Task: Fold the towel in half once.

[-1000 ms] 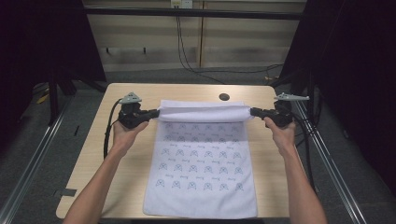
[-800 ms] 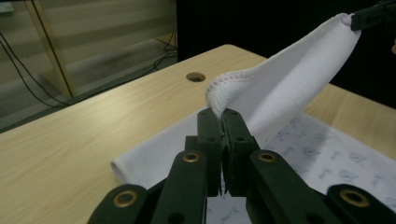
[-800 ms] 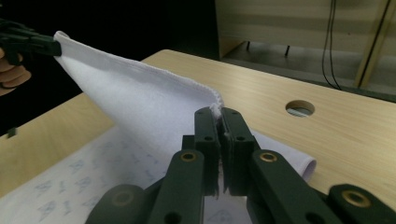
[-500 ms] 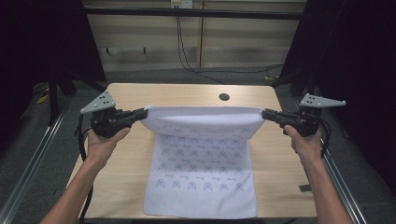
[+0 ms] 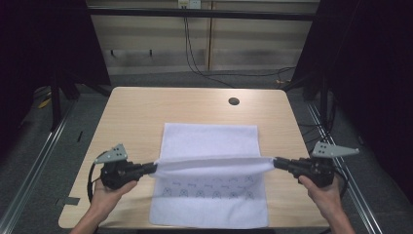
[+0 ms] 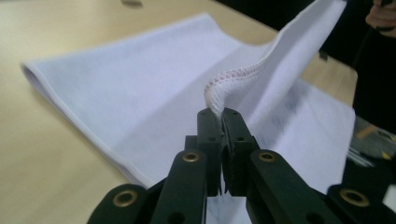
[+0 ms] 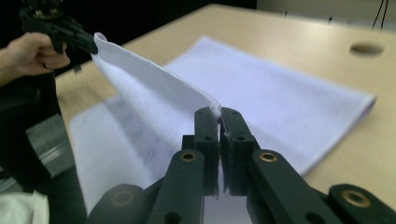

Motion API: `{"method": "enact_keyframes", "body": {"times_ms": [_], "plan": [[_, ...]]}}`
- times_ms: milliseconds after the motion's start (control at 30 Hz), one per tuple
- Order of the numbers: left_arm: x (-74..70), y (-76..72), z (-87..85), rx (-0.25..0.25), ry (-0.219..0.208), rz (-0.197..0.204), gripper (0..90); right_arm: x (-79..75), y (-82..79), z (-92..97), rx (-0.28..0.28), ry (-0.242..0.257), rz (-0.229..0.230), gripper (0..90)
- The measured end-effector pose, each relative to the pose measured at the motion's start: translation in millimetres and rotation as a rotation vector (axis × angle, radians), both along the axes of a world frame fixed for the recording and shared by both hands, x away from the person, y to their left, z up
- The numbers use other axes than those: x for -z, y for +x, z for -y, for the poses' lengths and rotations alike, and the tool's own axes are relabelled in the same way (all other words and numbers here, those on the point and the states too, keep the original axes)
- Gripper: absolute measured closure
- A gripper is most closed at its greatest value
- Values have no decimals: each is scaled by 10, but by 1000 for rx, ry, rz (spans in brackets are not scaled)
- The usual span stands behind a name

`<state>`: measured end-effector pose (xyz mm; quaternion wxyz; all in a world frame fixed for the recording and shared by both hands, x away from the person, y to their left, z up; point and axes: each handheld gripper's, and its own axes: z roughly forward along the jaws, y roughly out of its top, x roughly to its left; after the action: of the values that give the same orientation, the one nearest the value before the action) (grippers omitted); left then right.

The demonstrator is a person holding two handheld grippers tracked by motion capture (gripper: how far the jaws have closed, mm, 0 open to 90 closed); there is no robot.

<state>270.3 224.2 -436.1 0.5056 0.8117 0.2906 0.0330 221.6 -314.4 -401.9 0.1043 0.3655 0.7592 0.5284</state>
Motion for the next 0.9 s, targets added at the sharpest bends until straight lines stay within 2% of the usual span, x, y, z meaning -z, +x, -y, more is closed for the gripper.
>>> {"method": "enact_keyframes", "body": {"times_ms": [100, 133, 167, 200, 233, 267, 300, 367, 400, 433, 467, 533, 567, 633, 667, 700, 767, 900], "plan": [[97, -75, -51, 7, -8, -36, 876, 187, -151, -20, -12, -12, -53, 860], [101, -104, -65, 12, -6, -33, 875, 234, -197, -25, -20, -11, -64, 859], [104, -135, -73, 18, -6, -36, 872, 291, -281, -38, -26, -32, -72, 857], [148, -176, -79, 36, 4, -38, 866, 311, -320, -41, -27, -36, -82, 855], [196, -191, -69, 43, 17, -58, 861, 339, -354, -49, -31, -53, -90, 851], [196, -191, -69, 43, 17, -58, 855, 339, -354, -49, -31, -53, -90, 851], [252, -202, -53, 56, 40, -70, 854, 422, -397, -85, -70, -131, -131, 843], [353, -225, 0, 75, 132, -89, 859, 479, -419, -96, -89, -139, -149, 842], [383, -237, 16, 84, 151, -101, 862, 539, -435, -105, -115, -148, -172, 842], [399, -254, 32, 104, 170, -103, 864, 643, -469, -130, -131, -185, -206, 838], [399, -254, 32, 104, 170, -103, 864, 643, -469, -130, -131, -185, -206, 838], [407, -244, 22, 134, 164, -106, 865, 713, -489, -140, -148, -218, -232, 832], [414, -245, 22, 143, 162, -112, 864, 738, -499, -144, -139, -234, -242, 828], [435, -255, 2, 177, 174, -118, 864, 777, -528, -163, -164, -252, -264, 818], [435, -255, 2, 177, 174, -118, 863, 777, -528, -163, -164, -252, -264, 818], [434, -266, 0, 184, 178, -115, 861, 801, -563, -178, -185, -276, -275, 807], [439, -275, -18, 228, 181, -126, 855, 819, -595, -166, -195, -265, -285, 793], [429, -281, -56, 243, 163, -121, 833, 800, -629, -129, -203, -240, -294, 744]]}}
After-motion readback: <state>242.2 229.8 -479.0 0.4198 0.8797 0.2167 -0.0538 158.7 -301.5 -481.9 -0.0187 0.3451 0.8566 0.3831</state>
